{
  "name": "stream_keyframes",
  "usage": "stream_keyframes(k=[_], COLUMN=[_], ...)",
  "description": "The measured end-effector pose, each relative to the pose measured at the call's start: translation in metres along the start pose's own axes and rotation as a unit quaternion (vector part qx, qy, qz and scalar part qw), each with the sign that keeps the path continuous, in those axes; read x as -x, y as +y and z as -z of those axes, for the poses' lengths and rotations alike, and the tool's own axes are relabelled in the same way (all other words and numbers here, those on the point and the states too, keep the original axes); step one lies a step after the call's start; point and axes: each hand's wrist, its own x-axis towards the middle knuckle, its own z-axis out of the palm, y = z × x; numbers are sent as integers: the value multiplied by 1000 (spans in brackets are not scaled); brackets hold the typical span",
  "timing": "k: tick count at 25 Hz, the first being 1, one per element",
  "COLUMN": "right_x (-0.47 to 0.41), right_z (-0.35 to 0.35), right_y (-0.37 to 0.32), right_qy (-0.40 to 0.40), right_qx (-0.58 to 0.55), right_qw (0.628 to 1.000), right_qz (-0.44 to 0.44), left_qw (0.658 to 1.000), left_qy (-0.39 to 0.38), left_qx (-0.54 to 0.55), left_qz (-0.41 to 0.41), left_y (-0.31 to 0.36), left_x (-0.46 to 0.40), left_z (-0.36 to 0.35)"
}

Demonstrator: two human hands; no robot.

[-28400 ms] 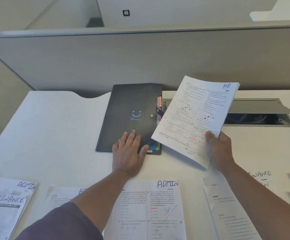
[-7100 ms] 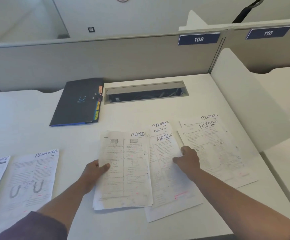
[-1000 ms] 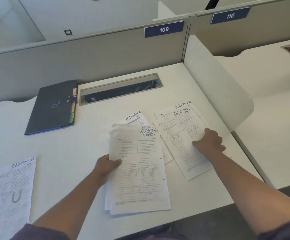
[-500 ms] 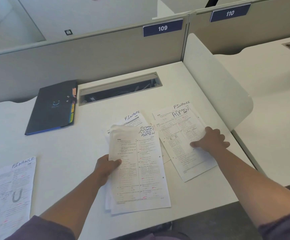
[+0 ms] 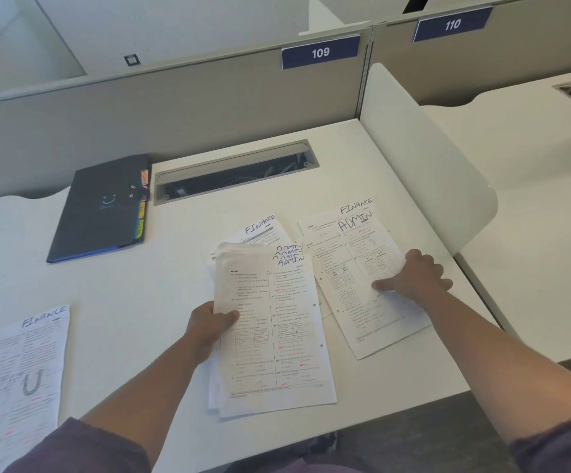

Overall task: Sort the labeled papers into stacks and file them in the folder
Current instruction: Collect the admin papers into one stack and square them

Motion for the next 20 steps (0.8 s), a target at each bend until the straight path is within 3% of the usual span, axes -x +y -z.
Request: stream_keyframes(k=[4,7,15,17,20], right_x=[0,2,15,20,38], right_z=[-3,1,67,73,58], right_y=[10,11,-15,-22,-37], right_qy=[-13,23,141,127,44], right_qx=[-129,-248,-304,-340,-398], right_qw=[991,967,931,921,908], right_qz=[16,62,141,141,123], left_qw=[1000,1000,1000,1000,1000], left_qy=[-4,-7,-21,-18,-18], left_qx=[5,6,16,17,20], left_qz=[2,0,7,5,2], left_y=[-3,-3,-4,-4,-5], left_x=[-3,-4,-4,-3,-4], left_z=[1,1,4,4,4])
